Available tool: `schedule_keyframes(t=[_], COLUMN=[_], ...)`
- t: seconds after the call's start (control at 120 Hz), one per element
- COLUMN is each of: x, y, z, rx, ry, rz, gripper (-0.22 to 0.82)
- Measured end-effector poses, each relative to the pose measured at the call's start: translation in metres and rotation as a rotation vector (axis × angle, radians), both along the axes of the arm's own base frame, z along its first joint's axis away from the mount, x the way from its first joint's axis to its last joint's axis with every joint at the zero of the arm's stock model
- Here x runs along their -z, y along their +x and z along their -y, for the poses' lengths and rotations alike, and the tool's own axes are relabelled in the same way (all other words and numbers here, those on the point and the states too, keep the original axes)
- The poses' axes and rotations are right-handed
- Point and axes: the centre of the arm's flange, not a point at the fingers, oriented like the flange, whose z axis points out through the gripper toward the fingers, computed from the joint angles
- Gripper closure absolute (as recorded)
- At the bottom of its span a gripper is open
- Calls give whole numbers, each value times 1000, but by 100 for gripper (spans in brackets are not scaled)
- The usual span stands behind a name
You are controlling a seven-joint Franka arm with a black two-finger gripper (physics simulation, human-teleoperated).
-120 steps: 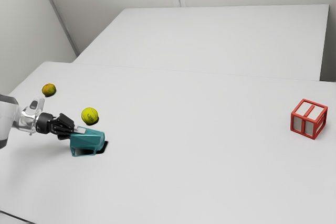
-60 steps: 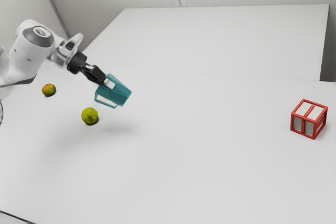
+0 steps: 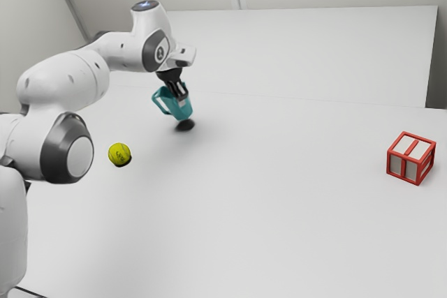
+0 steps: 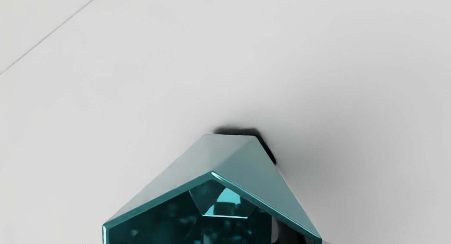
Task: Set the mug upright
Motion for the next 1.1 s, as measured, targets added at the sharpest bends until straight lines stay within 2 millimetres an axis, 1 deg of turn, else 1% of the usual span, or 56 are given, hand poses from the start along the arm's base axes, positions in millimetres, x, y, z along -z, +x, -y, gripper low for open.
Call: schedule_keyframes(t=[0.083,0.133,0.292,0.508,0.542,0.658,0.708,0.775,0.842,0.875,0.908,0.975,1.042,1.1], x=[13,18,17,28,28,27,27,26,21,13,1,-35,-82,-134], y=[3,4,5,1,1,0,0,0,0,0,-2,-8,-22,-44], z=[9,13,20,28,29,30,30,30,31,33,35,40,42,47], rx=[-24,-41,-104,-175,-183,-214,-228,-244,-258,-263,-266,-274,-294,-310], ry=[13,14,-2,-24,-27,-35,-38,-40,-45,-50,-57,-76,-102,-128], rz=[5,10,21,0,-1,0,1,2,10,18,30,52,59,57], gripper=[79,79,79,79,73,47,37,27,20,17,14,11,8,6])
